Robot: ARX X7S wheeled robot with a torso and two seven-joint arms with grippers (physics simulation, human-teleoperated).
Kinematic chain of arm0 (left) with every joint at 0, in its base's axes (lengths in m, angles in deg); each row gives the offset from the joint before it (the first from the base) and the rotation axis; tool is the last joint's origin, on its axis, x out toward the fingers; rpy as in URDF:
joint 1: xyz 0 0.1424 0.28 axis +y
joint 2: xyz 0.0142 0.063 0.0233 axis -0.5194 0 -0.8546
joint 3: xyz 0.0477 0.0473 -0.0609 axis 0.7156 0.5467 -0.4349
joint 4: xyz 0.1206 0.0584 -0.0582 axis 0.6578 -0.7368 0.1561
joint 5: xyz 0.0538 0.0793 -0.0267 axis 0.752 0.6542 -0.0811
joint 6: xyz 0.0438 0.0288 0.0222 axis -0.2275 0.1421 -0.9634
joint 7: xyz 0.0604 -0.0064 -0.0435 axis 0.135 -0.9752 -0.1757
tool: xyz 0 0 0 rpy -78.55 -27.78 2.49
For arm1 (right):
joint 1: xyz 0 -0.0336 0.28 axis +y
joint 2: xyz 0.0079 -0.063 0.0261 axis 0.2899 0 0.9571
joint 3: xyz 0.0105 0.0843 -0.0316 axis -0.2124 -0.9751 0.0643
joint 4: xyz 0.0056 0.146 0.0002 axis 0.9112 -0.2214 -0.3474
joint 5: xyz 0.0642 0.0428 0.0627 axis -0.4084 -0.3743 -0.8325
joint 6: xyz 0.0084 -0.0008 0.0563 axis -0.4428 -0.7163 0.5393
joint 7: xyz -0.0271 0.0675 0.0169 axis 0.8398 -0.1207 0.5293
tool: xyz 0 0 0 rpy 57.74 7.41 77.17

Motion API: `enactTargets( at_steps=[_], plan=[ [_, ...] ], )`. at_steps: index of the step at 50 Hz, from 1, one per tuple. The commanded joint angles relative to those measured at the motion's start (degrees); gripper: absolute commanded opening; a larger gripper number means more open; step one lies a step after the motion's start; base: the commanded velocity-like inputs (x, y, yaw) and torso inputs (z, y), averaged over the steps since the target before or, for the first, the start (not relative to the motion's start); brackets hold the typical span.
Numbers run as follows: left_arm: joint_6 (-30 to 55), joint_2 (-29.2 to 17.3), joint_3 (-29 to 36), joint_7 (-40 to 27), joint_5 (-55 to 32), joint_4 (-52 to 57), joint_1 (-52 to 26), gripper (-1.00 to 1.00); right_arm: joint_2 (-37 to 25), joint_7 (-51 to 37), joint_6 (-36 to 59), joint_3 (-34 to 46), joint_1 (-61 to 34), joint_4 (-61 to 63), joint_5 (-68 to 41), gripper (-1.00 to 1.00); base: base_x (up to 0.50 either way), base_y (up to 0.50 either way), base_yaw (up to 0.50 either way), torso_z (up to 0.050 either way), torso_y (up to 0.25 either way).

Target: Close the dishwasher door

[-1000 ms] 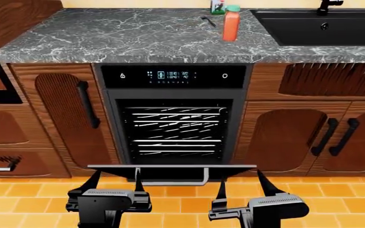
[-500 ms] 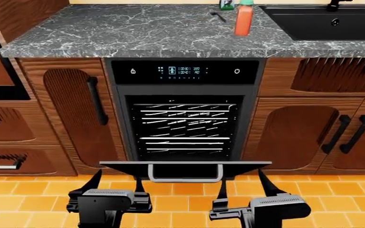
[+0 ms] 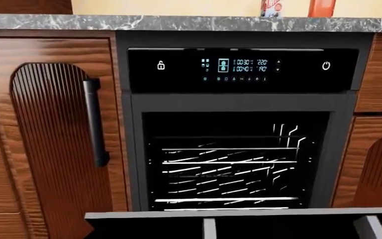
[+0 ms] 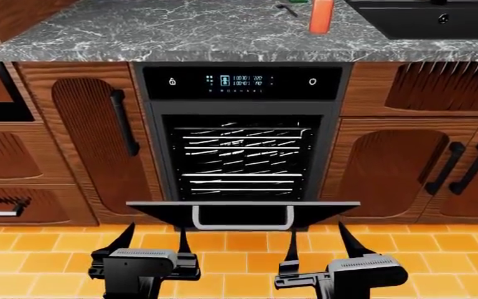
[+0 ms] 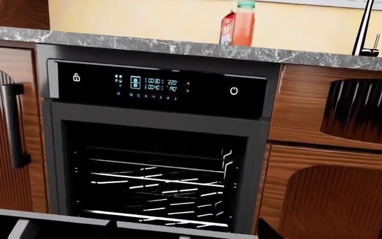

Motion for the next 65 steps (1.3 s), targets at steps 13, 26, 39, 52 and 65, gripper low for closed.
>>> enactTargets(
  at_steps=[13,26,39,52,65],
  plan=[
    [0.32,-0.54,0.85,-0.47,-0.62,-0.08,-0.32,1.00,-0.70,-0.94,-0.13,0.78,-0.07,0.20,-0.46,1.00,0.00,0.00,0.00,-0.050,0.000],
    [0.25,-0.87,1.27,-0.69,-0.93,-0.06,-0.36,1.00,-1.02,-1.45,-0.21,1.20,-0.23,0.16,-0.64,1.00,0.00,0.00,0.00,-0.050,0.000],
    [0.18,-1.19,1.71,-1.04,-1.13,0.32,-0.13,1.00,-1.33,-1.86,-0.22,1.60,-0.41,0.21,-0.93,1.00,0.00,0.00,0.00,-0.050,0.000],
    [0.21,-1.45,2.12,-1.40,-1.28,0.33,-0.23,1.00,-1.83,-2.28,-0.93,2.00,0.03,0.29,-0.89,1.00,0.00,0.00,0.00,-0.050,0.000],
    [0.21,-1.74,2.39,-1.62,-1.66,0.60,-0.17,1.00,-2.27,-2.50,-1.04,2.44,0.19,0.49,-1.00,1.00,0.00,0.00,0.00,-0.050,0.000]
  ],
)
